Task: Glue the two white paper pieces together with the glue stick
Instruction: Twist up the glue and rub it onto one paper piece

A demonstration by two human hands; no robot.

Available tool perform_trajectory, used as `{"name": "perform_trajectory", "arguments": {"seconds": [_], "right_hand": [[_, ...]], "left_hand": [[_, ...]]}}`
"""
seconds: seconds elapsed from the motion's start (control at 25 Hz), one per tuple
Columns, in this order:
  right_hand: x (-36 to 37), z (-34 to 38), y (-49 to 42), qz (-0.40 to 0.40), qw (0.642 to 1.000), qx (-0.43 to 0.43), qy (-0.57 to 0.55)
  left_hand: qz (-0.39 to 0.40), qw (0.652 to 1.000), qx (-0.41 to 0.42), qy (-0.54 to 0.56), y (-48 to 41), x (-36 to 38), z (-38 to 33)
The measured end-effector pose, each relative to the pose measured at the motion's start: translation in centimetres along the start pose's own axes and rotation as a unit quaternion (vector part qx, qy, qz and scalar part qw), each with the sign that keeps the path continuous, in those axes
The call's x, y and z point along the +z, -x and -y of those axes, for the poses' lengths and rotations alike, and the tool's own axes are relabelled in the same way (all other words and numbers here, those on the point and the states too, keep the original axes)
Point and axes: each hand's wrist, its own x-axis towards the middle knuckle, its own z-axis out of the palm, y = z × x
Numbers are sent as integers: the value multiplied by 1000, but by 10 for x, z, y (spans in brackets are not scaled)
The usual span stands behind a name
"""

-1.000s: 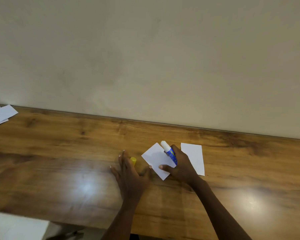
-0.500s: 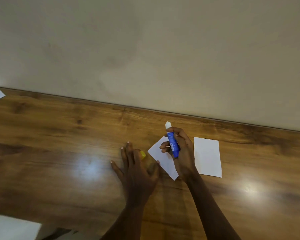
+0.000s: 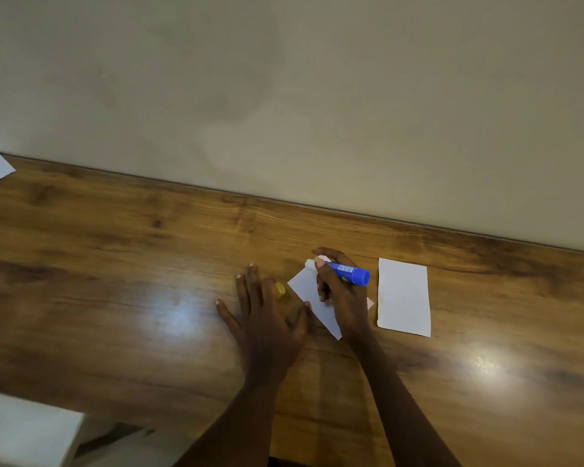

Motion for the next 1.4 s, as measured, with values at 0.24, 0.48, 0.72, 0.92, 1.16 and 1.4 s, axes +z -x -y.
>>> {"name": "perform_trajectory", "arguments": {"seconds": [0.24, 0.48, 0.72, 0.92, 1.16, 1.4], "right_hand": [[8, -3, 3, 6, 991, -18, 132], [8, -6, 0, 37, 979, -6, 198], [1, -1, -6, 109, 962, -89, 233], [0, -8, -5, 45, 957, -135, 253], [1, -10, -11, -82, 954, -158, 243], [1, -9, -13, -129, 956, -136, 226]], "left_hand": [[3, 1000, -2, -3, 1, 2, 1], [3, 1000, 0, -6, 1, 2, 2], [6, 1000, -3, 4, 1, 1, 1], [10, 1000, -3, 3, 0, 0, 1], [3, 1000, -7, 6, 0, 0, -1], [4, 1000, -9, 7, 0, -1, -2]]}}
